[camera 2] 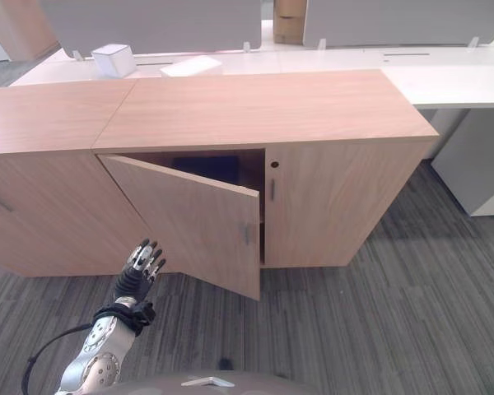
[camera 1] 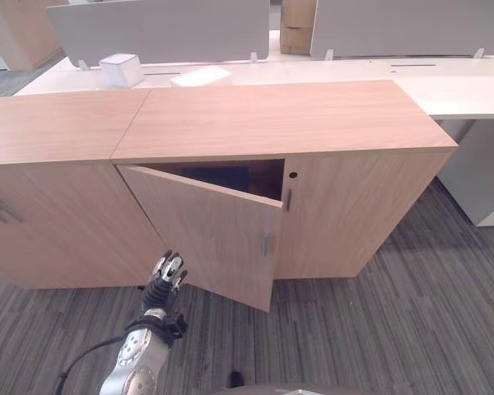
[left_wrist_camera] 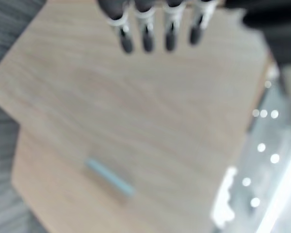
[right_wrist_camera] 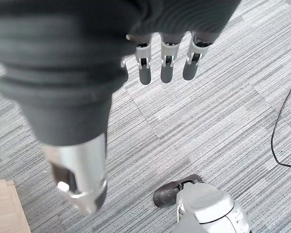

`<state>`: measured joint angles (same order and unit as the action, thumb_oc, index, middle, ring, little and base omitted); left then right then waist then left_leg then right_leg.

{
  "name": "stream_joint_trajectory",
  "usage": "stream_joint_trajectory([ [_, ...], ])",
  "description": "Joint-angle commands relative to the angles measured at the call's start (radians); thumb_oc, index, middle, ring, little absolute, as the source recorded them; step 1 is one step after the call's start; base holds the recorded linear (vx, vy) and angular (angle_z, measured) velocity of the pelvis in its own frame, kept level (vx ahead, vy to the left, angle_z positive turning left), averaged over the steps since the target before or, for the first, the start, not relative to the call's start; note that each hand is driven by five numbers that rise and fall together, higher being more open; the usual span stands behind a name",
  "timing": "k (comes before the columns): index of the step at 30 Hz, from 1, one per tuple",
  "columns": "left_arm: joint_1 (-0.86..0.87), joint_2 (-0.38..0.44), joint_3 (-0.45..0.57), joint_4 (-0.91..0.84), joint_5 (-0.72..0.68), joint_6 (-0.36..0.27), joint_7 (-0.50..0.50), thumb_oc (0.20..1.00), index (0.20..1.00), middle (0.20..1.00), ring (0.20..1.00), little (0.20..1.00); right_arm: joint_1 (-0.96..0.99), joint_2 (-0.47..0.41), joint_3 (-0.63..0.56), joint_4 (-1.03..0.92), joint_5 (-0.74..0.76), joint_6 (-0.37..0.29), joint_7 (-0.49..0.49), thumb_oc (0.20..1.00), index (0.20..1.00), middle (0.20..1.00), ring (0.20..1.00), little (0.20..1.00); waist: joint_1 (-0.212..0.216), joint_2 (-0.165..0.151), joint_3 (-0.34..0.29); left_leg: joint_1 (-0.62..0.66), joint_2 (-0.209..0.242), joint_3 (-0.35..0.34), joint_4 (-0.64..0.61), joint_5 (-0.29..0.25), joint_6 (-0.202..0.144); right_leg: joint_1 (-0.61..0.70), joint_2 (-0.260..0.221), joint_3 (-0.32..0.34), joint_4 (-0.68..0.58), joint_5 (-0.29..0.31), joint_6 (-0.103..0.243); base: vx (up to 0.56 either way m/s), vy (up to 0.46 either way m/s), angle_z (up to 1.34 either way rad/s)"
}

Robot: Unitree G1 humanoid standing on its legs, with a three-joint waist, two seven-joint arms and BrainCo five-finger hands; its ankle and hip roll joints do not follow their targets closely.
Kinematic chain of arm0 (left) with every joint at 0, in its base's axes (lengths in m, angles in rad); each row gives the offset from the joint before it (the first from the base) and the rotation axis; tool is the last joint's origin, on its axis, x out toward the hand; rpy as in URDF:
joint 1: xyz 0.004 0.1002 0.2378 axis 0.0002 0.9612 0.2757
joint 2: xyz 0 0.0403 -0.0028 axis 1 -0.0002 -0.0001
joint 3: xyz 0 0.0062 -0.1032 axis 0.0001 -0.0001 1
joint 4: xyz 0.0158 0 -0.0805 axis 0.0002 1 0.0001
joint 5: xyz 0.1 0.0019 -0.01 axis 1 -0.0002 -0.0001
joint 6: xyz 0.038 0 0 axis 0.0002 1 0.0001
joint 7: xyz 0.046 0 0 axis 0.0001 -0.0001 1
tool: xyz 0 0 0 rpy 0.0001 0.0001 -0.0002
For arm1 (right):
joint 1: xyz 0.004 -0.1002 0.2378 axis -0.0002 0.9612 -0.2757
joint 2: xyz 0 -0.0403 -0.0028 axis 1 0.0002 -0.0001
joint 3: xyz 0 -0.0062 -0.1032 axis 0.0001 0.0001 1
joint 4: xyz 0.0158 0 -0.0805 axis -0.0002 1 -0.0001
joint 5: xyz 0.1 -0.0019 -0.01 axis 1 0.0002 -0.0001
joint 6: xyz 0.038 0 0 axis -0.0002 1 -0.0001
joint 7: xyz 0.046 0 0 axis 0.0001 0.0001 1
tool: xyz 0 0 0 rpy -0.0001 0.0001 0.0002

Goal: Put the empty folder in the office cabinet

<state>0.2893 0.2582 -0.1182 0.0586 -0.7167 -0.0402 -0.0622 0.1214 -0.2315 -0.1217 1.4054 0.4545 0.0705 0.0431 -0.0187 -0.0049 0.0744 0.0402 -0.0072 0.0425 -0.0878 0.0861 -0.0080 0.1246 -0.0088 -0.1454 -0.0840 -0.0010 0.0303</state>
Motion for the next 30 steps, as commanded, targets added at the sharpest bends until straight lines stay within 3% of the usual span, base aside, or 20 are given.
stream_joint_trajectory([
  [1,-0.041,0.02,0.017,0.037,0.111,-0.033,0.011,1.0,1.0,1.0,1.0,1.0,-0.033,0.02,0.007,0.035,0.052,-0.007,-0.033,1.0,1.0,1.0,1.0,1.0,0.002,-0.027,-0.035,0.024,0.05,-0.021,0.0,-0.129,-0.037,-0.041,-0.048,0.045,0.019,-0.015,0.073,0.0,0.0,0.0],
  [4,-0.069,0.023,0.025,0.381,0.261,0.015,0.035,1.0,1.0,1.0,1.0,1.0,-0.056,0.024,0.01,0.018,0.067,-0.01,-0.051,1.0,1.0,1.0,1.0,1.0,-0.001,-0.021,-0.04,0.028,0.051,-0.018,0.0,-0.13,-0.034,-0.043,-0.046,0.048,0.021,-0.02,0.072,0.0,0.002,-0.01],
  [7,-0.072,0.022,0.025,0.385,0.261,0.012,0.035,1.0,1.0,1.0,1.0,1.0,-0.056,0.024,0.01,0.018,0.067,-0.01,-0.051,1.0,1.0,1.0,1.0,1.0,-0.001,-0.021,-0.04,0.028,0.051,-0.018,0.0,-0.13,-0.034,-0.043,-0.045,0.048,0.022,-0.02,0.072,0.0,0.001,-0.02],
  [8,-0.103,0.015,0.024,0.613,0.366,0.04,0.04,1.0,1.0,1.0,1.0,1.0,-0.067,0.026,0.015,0.012,0.078,-0.01,-0.054,1.0,1.0,1.0,1.0,1.0,-0.006,-0.019,-0.046,0.029,0.051,-0.015,0.0,-0.131,-0.033,-0.044,-0.045,0.049,0.022,-0.021,0.073,0.03,0.042,0.04],
  [9,-0.175,-0.026,0.027,1.023,0.507,0.051,0.048,1.0,1.0,1.0,1.0,1.0,-0.083,0.031,0.028,0.018,0.085,0.0,-0.051,1.0,1.0,1.0,1.0,1.0,-0.012,-0.015,-0.054,0.035,0.051,-0.01,0.0,-0.131,-0.031,-0.046,-0.043,0.053,0.025,-0.022,0.07,0.04,0.052,0.0],
  [12,-0.194,-0.046,0.061,1.261,0.585,0.06,0.054,1.0,1.0,1.0,1.0,1.0,-0.095,0.035,0.045,0.03,0.081,0.005,-0.044,1.0,1.0,1.0,1.0,1.0,-0.013,-0.012,-0.062,0.041,0.05,-0.005,0.0,-0.136,-0.031,-0.043,-0.042,0.058,0.026,-0.025,0.067,0.03,0.04,-0.17],
  [18,-0.187,-0.05,0.095,1.345,0.6,0.065,0.047,1.0,1.0,1.0,1.0,1.0,-0.101,0.032,0.091,0.044,0.001,0.011,-0.037,1.0,1.0,1.0,1.0,1.0,-0.008,-0.013,-0.066,0.046,0.05,-0.003,0.0,-0.139,-0.031,-0.039,-0.04,0.056,0.027,-0.027,0.065,0.01,0.013,-0.03],
  [30,-0.194,-0.07,0.136,1.345,0.5,0.065,0.056,1.0,1.0,1.0,1.0,1.0,-0.104,0.034,0.084,0.04,0.018,0.006,-0.048,1.0,1.0,1.0,1.0,1.0,0.001,-0.019,-0.066,0.041,0.047,-0.011,0.0,-0.139,-0.031,-0.033,-0.042,0.046,0.018,-0.027,0.065,0.0,0.0,0.0],
])
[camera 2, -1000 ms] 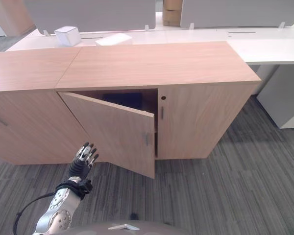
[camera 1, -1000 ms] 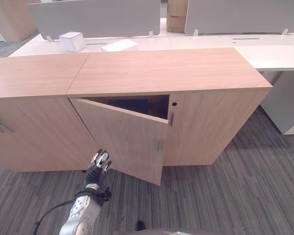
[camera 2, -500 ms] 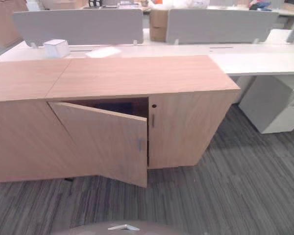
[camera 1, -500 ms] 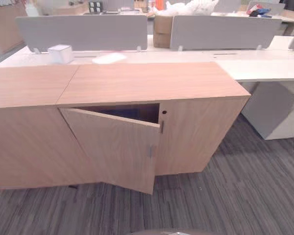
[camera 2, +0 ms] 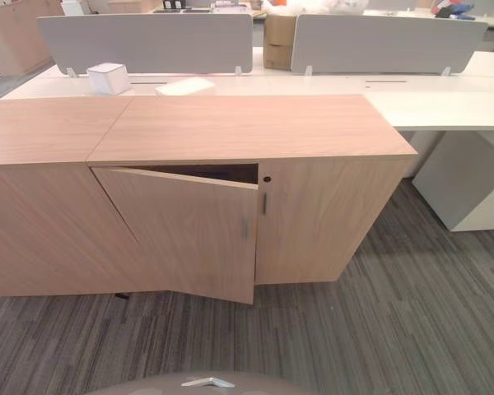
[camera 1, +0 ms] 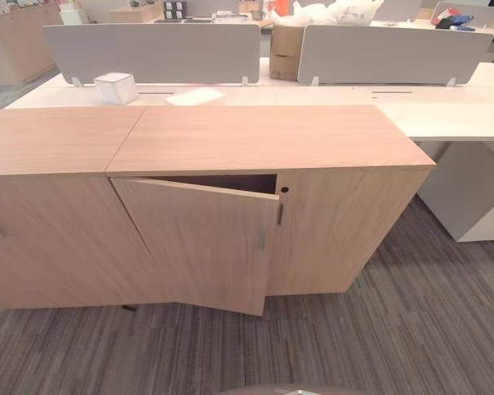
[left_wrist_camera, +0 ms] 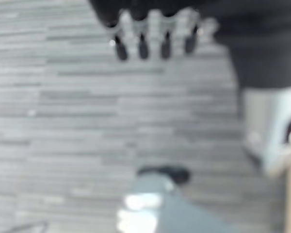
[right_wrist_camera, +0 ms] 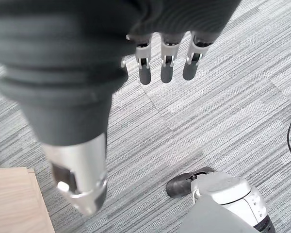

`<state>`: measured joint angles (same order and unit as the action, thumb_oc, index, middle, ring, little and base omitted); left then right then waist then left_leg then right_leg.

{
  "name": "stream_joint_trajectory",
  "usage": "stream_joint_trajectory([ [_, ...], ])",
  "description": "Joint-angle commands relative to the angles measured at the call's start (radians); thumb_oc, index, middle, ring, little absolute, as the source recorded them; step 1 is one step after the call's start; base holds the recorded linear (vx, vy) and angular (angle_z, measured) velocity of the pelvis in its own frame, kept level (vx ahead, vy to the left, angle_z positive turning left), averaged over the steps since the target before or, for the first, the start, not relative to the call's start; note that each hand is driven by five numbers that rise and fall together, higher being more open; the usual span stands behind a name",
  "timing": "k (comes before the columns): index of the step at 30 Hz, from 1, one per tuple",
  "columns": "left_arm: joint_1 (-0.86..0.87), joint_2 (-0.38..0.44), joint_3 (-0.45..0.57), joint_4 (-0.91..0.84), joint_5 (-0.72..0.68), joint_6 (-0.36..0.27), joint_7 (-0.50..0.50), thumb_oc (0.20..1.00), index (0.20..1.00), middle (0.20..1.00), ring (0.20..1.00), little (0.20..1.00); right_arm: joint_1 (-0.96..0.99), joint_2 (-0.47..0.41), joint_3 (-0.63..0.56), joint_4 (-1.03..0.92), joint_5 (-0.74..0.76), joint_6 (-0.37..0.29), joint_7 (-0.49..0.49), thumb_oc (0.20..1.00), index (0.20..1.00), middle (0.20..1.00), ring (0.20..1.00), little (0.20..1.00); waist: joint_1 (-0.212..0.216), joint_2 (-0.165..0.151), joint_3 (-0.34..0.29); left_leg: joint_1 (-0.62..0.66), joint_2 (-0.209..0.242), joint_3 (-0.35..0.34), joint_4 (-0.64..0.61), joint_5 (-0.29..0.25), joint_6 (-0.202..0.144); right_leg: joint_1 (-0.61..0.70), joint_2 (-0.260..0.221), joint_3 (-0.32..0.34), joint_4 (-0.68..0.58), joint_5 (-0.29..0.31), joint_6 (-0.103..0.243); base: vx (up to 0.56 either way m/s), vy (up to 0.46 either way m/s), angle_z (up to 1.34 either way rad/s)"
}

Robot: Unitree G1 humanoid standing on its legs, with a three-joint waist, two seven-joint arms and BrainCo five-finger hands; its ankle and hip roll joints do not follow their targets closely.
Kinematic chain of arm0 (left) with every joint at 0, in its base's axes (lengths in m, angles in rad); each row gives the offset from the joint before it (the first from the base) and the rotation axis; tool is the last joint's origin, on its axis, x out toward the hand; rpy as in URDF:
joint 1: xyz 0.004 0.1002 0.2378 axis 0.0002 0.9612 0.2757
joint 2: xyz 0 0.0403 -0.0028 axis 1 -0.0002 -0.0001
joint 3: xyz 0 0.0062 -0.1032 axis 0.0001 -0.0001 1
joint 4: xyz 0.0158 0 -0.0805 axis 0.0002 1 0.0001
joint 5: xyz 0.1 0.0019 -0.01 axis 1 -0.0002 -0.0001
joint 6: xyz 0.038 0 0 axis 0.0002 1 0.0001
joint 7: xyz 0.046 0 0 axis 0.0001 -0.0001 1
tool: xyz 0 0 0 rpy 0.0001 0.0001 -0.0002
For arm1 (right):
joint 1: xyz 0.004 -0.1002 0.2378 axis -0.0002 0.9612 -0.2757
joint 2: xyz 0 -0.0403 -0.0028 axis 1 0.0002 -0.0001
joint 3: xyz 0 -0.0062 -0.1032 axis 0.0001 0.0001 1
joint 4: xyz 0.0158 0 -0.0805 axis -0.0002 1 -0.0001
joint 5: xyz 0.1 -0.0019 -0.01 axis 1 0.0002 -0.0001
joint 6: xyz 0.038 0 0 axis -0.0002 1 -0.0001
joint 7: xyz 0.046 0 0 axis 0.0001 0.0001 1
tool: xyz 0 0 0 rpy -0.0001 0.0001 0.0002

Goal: Put the empty folder in the office cabinet

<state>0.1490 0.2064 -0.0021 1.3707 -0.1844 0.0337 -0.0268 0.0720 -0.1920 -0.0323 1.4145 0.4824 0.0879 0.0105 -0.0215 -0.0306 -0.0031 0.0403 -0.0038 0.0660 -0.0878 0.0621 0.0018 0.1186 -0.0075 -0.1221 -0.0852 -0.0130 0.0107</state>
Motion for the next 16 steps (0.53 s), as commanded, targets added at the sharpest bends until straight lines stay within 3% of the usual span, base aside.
stream_joint_trajectory([
  [1,-0.056,-0.02,0.021,0.029,-0.042,-0.011,0.02,1.0,1.0,1.0,1.0,1.0,-0.054,-0.005,-0.006,0.032,-0.008,-0.012,-0.017,1.0,1.0,1.0,1.0,1.0,0.004,0.006,0.011,0.041,0.044,-0.034,0.001,-0.115,-0.041,-0.027,-0.044,0.022,0.019,-0.014,0.085,0.0,0.0,0.0],
  [16,-0.051,-0.024,0.021,0.023,-0.057,-0.024,0.045,1.0,1.0,1.0,1.0,1.0,-0.05,0.006,-0.01,0.036,0.013,-0.024,-0.033,1.0,1.0,1.0,1.0,1.0,0.009,0.002,0.016,0.041,0.043,-0.039,0.001,-0.117,-0.042,-0.027,-0.041,0.017,0.017,-0.013,0.085,0.0,0.0,0.0],
])
